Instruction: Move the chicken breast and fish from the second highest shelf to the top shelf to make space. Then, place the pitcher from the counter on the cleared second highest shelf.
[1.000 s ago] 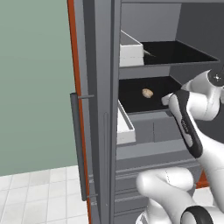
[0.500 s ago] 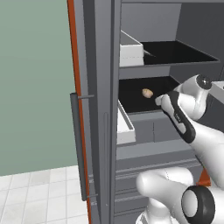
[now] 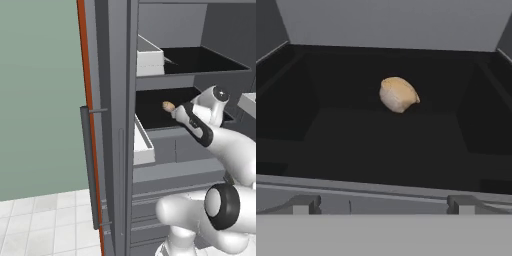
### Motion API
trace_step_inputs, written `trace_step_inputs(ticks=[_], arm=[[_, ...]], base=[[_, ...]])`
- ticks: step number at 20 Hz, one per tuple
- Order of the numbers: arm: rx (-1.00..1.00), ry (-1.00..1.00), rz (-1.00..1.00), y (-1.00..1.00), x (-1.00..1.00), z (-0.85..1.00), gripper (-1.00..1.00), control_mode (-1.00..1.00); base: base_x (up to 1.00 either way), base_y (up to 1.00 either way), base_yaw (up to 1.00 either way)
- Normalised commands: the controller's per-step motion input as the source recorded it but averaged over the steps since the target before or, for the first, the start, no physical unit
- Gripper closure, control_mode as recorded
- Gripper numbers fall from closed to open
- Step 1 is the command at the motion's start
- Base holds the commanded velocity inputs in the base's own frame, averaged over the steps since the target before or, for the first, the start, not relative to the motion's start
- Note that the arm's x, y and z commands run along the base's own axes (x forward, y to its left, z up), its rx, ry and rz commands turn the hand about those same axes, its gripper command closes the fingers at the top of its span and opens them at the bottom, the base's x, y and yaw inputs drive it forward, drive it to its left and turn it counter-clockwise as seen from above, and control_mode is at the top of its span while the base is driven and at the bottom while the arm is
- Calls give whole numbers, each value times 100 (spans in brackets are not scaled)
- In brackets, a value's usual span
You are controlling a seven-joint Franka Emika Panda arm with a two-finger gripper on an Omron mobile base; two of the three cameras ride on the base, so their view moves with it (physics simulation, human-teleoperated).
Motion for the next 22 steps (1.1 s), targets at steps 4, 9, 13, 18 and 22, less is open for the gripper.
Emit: trace_step_inputs(ticks=[4,9,13,18,22], arm=[[1,2,0,0,51,-10,-100,-100],[1,1,0,0,49,-8,-100,-100],[0,0,0,0,39,-12,-100,-100],[0,0,0,0,34,-17,-100,-100],[0,0,0,0,33,-18,-100,-100]], base=[[0,0,0],[0,0,0],[0,0,0],[0,0,0],[0,0,0]])
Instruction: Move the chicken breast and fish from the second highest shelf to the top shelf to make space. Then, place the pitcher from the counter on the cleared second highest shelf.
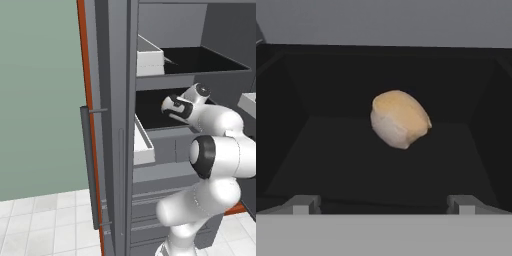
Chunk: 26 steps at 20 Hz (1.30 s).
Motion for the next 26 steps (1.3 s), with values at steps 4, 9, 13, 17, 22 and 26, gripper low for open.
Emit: trace_step_inputs(ticks=[4,9,13,17,22,26], arm=[[0,0,0,0,33,-15,-100,-100],[0,0,0,-2,34,-10,-100,-100],[0,0,0,-4,32,-11,-100,-100],[0,0,0,-3,30,-13,-100,-100],[0,0,0,-2,28,-14,-100,-100],[0,0,0,-3,28,-15,-100,-100]], base=[[0,0,0],[0,0,0],[0,0,0],[0,0,0],[0,0,0],[0,0,0]])
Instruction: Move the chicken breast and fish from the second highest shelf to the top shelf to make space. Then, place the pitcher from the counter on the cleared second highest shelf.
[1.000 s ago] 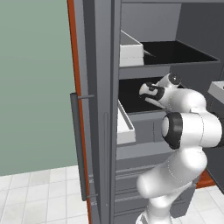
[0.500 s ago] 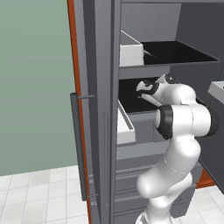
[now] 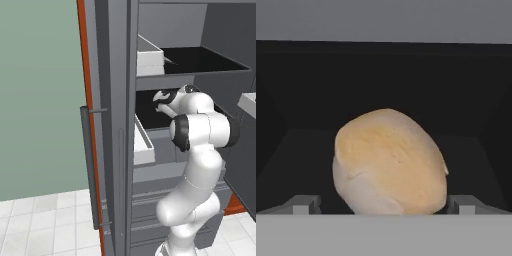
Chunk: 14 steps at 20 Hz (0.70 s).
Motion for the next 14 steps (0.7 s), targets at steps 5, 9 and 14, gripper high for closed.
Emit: trace_step_inputs(ticks=[5,9,14], arm=[[0,0,0,-2,28,-16,-100,-100],[0,0,0,-2,28,-16,-100,-100],[0,0,0,0,24,-23,100,-100]], base=[[0,0,0],[0,0,0],[0,0,0]])
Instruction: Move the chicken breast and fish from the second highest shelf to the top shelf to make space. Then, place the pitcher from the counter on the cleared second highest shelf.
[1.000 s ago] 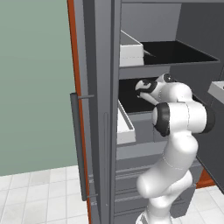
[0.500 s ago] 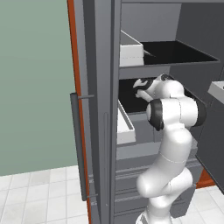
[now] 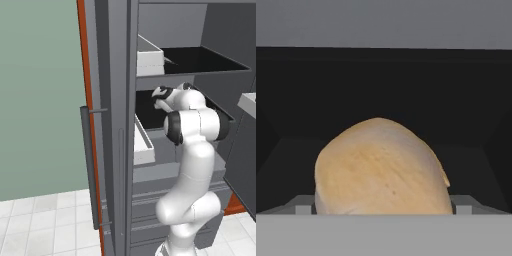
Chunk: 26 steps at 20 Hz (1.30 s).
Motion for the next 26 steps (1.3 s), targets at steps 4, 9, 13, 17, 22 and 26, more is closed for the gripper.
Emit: trace_step_inputs(ticks=[4,9,13,17,22,26], arm=[[0,0,0,0,6,-40,100,-100],[0,-2,0,0,-7,-52,100,-100],[0,-1,4,7,-73,-5,100,-100],[0,0,4,4,-100,45,100,-100],[-2,0,3,2,-100,91,100,-100],[-5,0,3,9,-100,100,100,-100]], base=[[0,0,0],[0,0,0],[0,0,0],[0,0,0],[0,0,0],[0,0,0]])
